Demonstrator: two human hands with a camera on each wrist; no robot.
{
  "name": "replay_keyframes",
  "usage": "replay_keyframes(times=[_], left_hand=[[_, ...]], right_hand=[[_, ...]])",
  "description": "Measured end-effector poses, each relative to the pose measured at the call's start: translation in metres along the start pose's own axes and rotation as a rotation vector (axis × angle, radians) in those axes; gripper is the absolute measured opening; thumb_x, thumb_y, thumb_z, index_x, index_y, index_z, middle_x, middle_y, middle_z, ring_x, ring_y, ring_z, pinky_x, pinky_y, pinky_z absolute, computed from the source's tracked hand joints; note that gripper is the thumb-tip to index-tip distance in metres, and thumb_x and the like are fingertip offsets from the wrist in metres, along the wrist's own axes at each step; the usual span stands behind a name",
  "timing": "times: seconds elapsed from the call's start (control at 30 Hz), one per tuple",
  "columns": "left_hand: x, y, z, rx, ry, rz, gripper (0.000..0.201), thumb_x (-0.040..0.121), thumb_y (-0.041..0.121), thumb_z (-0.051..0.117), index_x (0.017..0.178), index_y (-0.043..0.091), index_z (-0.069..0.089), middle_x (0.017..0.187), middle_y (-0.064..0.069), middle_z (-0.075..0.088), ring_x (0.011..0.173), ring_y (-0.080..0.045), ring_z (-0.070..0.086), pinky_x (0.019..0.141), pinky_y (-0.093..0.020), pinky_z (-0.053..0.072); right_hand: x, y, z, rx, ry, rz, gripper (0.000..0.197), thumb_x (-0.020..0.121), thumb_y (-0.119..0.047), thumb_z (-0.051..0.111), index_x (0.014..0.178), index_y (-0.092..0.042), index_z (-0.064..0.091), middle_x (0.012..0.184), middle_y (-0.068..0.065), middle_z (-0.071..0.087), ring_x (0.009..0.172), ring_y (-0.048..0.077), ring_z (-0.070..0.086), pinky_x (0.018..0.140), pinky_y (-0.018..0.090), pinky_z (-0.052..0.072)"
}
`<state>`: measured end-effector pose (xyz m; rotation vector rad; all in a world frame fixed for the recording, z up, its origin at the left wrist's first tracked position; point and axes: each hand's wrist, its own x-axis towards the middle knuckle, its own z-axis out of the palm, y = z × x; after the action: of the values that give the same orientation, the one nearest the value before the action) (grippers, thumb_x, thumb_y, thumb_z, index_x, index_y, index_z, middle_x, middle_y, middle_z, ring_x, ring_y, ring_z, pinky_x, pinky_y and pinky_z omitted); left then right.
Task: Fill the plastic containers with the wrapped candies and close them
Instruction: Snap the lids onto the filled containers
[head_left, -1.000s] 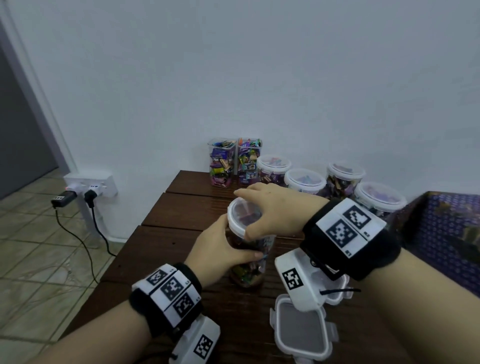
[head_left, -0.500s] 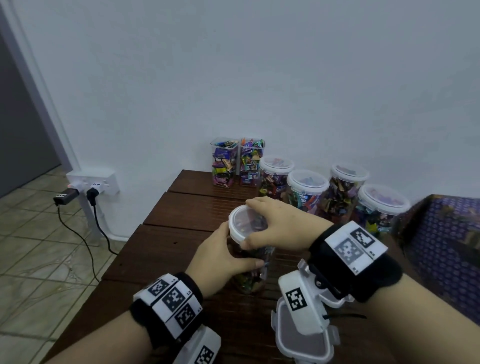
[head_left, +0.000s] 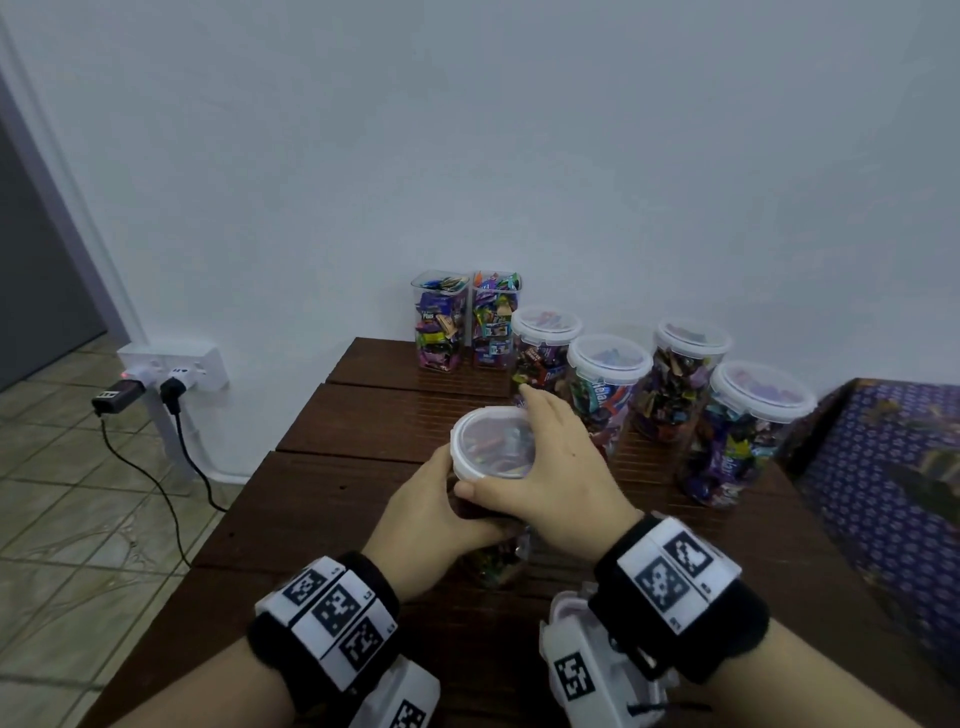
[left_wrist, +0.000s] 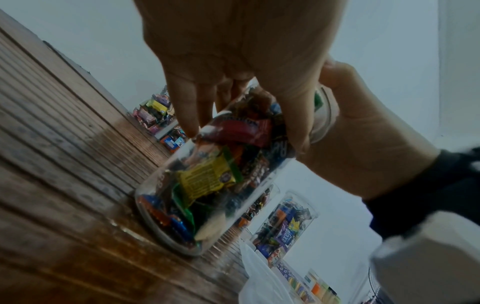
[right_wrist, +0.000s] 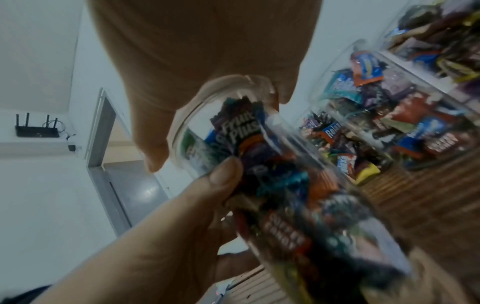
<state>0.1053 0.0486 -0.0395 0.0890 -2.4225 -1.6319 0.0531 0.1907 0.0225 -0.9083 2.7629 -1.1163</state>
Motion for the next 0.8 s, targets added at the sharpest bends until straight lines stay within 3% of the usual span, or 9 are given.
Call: replay_keyframes(times=[0.13, 0.3, 0.43, 0.53, 0.7, 0.8], left_hand=[[0.0, 0.0, 0.003, 0.0, 0.022, 0.0, 0.076, 0.055, 0.043, 0.082, 0.124, 0.045, 0.047, 0.118, 0.026, 0.06, 0.109, 0.005, 0.056, 0.096, -0.034, 0.048], [0.002, 0.001, 0.005, -0.007, 0.03, -0.011, 0.073, 0.063, 0.028, 0.084, 0.124, 0.044, 0.048, 0.117, 0.026, 0.061, 0.107, 0.006, 0.057, 0.095, -0.032, 0.049], [0.003, -0.001, 0.005, -0.001, 0.032, -0.013, 0.076, 0.059, 0.032, 0.084, 0.124, 0.044, 0.048, 0.117, 0.025, 0.061, 0.108, 0.005, 0.057, 0.095, -0.033, 0.049], [0.006, -0.002, 0.005, 0.012, 0.031, -0.017, 0.078, 0.057, 0.035, 0.083, 0.126, 0.044, 0.047, 0.118, 0.024, 0.061, 0.108, 0.003, 0.057, 0.095, -0.034, 0.049], [0.021, 0.004, 0.006, 0.018, -0.009, 0.017, 0.078, 0.062, 0.037, 0.082, 0.129, 0.044, 0.044, 0.122, 0.025, 0.058, 0.111, 0.005, 0.054, 0.097, -0.031, 0.047], [0.037, 0.006, 0.0, 0.058, -0.062, 0.017, 0.073, 0.064, 0.038, 0.082, 0.126, 0.046, 0.045, 0.122, 0.024, 0.058, 0.112, 0.009, 0.052, 0.099, -0.03, 0.045]], right_hand=[[-0.008, 0.005, 0.006, 0.173, 0.066, 0.12, 0.115, 0.065, -0.051, 0.079, 0.151, -0.018, 0.011, 0.151, -0.004, 0.026, 0.137, 0.01, 0.026, 0.106, 0.021, 0.024], [-0.008, 0.006, 0.008, 0.243, 0.101, 0.142, 0.104, 0.065, -0.043, 0.082, 0.148, -0.02, 0.023, 0.136, -0.008, 0.037, 0.128, 0.007, 0.035, 0.096, 0.017, 0.027], [-0.009, 0.008, 0.011, 0.289, 0.125, 0.144, 0.102, 0.064, -0.041, 0.083, 0.147, -0.022, 0.026, 0.121, -0.016, 0.033, 0.119, 0.003, 0.038, 0.094, 0.017, 0.029], [-0.008, 0.01, 0.01, 0.309, 0.112, 0.135, 0.101, 0.065, -0.039, 0.083, 0.146, -0.022, 0.025, 0.122, -0.015, 0.033, 0.113, -0.001, 0.035, 0.094, 0.017, 0.028], [0.007, 0.016, 0.004, 0.271, 0.103, 0.116, 0.102, 0.066, -0.041, 0.082, 0.147, -0.02, 0.025, 0.138, -0.007, 0.035, 0.128, 0.008, 0.036, 0.098, 0.018, 0.027], [0.025, 0.023, 0.001, 0.244, 0.139, 0.12, 0.103, 0.064, -0.042, 0.083, 0.147, -0.019, 0.027, 0.14, -0.005, 0.037, 0.13, 0.011, 0.037, 0.102, 0.021, 0.029]])
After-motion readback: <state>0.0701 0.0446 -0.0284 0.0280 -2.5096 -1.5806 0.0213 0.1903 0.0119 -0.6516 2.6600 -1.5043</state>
